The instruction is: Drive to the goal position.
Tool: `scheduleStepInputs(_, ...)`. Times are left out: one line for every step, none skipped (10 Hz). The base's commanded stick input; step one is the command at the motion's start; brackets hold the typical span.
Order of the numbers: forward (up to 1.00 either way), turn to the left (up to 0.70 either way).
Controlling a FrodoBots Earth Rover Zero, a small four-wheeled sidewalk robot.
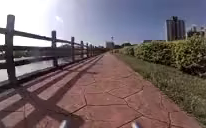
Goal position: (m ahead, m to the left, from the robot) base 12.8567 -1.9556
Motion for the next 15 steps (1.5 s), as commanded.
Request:
scheduleStepInputs(0.5,0.0)
scheduleStepInputs(0.5,0.0)
scheduleStepInputs(0.5,0.0)
scheduleStepInputs(0.5,0.0)
scheduleStepInputs(0.5,0.0)
scheduleStepInputs(0.5,0.0)
scheduleStepInputs(0.5,0.0)
scheduleStepInputs(0.5,0.0)
scheduleStepInputs(0.5,0.0)
scheduleStepInputs(0.5,0.0)
scheduleStepInputs(0.5,0.0)
scheduleStepInputs(0.5,0.0)
scheduleStepInputs(0.5,0.0)
scheduleStepInputs(0.5,0.0)
scheduleStepInputs(0.5,0.0)
